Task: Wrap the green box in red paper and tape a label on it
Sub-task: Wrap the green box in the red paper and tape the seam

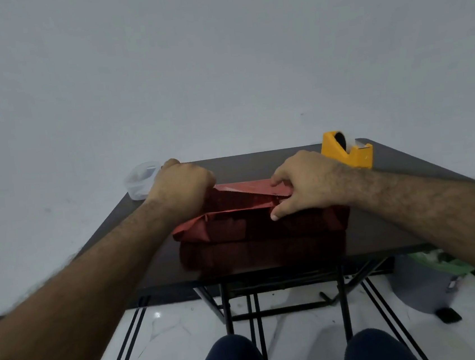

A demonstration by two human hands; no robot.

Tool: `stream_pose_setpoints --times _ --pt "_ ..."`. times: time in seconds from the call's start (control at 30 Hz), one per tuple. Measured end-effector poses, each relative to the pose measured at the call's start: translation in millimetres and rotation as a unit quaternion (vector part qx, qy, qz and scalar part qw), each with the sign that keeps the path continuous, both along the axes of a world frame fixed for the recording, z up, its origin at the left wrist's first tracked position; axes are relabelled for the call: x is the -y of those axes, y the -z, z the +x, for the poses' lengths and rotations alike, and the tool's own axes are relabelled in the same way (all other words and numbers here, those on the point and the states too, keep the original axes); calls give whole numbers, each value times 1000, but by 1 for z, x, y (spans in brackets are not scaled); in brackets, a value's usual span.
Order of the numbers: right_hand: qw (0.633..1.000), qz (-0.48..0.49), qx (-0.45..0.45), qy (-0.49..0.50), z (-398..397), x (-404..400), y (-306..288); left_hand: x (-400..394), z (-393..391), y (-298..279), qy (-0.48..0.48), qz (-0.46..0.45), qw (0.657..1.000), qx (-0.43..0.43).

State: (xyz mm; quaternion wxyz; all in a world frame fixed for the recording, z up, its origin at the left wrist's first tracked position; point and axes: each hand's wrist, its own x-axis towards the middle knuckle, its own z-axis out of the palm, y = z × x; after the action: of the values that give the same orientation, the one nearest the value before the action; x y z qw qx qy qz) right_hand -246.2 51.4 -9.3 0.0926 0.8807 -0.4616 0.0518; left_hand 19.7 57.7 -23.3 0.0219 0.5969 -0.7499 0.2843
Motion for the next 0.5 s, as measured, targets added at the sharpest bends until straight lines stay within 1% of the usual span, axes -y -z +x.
stream_pose_setpoints --times 0.07,0.17,0.23,0.3,0.37,0.4,0.43,0.47,0.5 --pt "1000 -12 -16 4 -2 3 2 -3 0 0 -13 -3 1000 -9" --pt "997 -59 -44 -1 -6 6 10 -12 -4 -2 -45 8 999 -21" --pt "998 -55 -37 -13 -8 5 14 -20 -6 -3 -63 0 997 -40" --pt "998 -49 -25 -18 -11 5 17 -29 -13 -4 -28 -49 991 -120" --pt "998 -57 -14 -21 -11 8 18 -35 -26 -6 66 -80 969 -225" --pt "998 -61 -9 -21 -9 10 18 -36 -34 -7 109 -66 959 -252" --pt "998 -62 -10 -19 -8 12 18 -35 -40 -6 134 -36 958 -250" --pt "998 -61 -17 -20 -6 15 16 -32 -45 -4 136 3 965 -225" --pt "998 -57 -27 -19 -5 17 17 -28 -47 -1 120 42 975 -182"
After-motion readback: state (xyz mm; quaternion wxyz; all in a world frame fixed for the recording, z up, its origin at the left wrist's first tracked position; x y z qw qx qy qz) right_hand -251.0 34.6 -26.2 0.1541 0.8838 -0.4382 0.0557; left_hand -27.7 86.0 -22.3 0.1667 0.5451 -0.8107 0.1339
